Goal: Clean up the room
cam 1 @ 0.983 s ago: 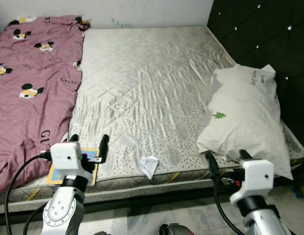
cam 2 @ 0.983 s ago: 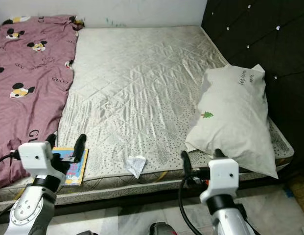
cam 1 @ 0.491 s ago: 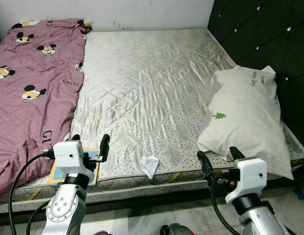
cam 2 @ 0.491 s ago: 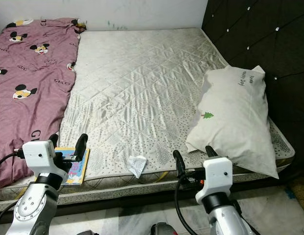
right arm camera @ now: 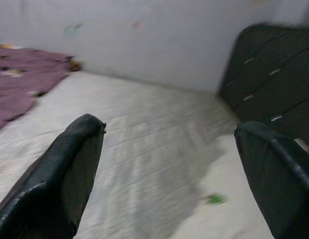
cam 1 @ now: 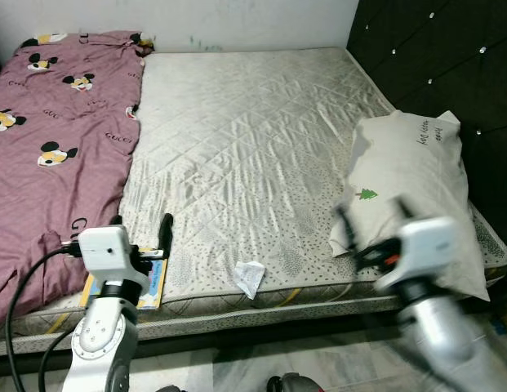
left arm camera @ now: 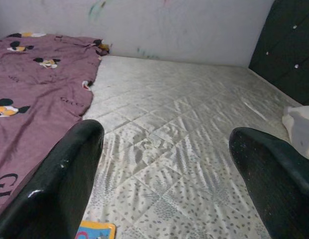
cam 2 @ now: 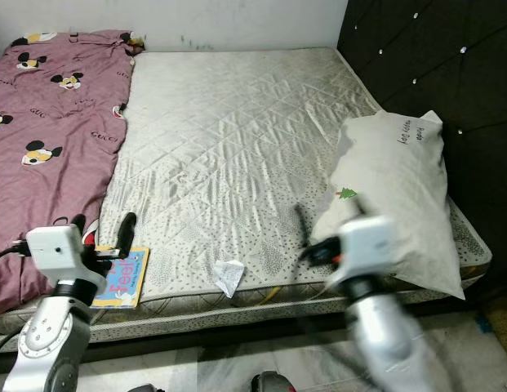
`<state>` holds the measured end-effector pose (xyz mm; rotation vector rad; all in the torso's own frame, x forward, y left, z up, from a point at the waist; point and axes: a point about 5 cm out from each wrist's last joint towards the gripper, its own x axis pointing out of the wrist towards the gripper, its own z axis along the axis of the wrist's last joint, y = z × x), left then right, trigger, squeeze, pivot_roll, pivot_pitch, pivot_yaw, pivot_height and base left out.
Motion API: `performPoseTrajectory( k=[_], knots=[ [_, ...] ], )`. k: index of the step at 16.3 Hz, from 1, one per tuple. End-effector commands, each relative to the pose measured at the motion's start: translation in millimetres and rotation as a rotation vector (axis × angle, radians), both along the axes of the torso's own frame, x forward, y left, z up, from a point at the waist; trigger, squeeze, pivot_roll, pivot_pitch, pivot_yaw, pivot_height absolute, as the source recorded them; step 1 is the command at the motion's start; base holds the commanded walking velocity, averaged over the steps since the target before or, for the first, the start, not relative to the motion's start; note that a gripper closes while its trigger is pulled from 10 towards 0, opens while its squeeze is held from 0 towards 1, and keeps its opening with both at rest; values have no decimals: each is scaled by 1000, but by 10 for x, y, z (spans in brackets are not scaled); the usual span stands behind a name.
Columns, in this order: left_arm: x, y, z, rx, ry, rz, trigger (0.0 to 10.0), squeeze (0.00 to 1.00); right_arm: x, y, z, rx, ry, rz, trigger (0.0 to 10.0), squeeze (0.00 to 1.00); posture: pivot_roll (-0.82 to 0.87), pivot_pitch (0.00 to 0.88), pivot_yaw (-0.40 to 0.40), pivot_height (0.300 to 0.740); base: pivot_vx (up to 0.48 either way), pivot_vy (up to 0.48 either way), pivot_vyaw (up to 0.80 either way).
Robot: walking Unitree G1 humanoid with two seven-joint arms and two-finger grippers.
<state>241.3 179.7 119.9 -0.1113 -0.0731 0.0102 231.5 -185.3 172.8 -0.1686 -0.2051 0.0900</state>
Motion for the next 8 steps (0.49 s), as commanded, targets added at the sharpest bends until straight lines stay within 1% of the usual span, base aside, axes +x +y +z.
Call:
performPoseTrajectory(
  k=[1, 2, 3, 4, 5, 6, 8],
  knots=[
    [1, 29, -32, 6, 9, 9, 10000, 0, 0, -267, -27, -27, 19, -87, 10000, 0, -142, 106, 7, 706, 0, 0, 0],
    [18, 4, -41, 4, 11, 0, 10000, 0, -15, -449, -68, -36, 37, -137, 10000, 0, -145, 105, 11, 706, 0, 0, 0],
    [43, -39, -36, -3, 7, -13, 10000, 0, -57, -579, -144, -34, 62, -175, 10000, 0, -148, 105, 14, 706, 0, 0, 0],
    [59, -65, -23, -7, 1, -23, 10000, 0, -108, -590, -223, -34, 85, -166, 10000, 0, -145, 103, 14, 706, 0, 0, 0],
    [65, -60, -22, -6, 0, -23, 10000, 0, -144, -558, -264, -24, 97, -157, 10000, 0, -143, 103, 15, 706, 0, 0, 0],
    [51, -38, -32, -6, 4, -20, 10000, 0, -217, -498, -328, -15, 121, -143, 10000, 0, -140, 105, 14, 706, 0, 0, 0],
    [37, -17, -48, -4, 9, -16, 10000, 0, -278, -457, -379, -3, 143, -124, 10000, 0, -142, 109, 13, 706, 0, 0, 0]
  ],
)
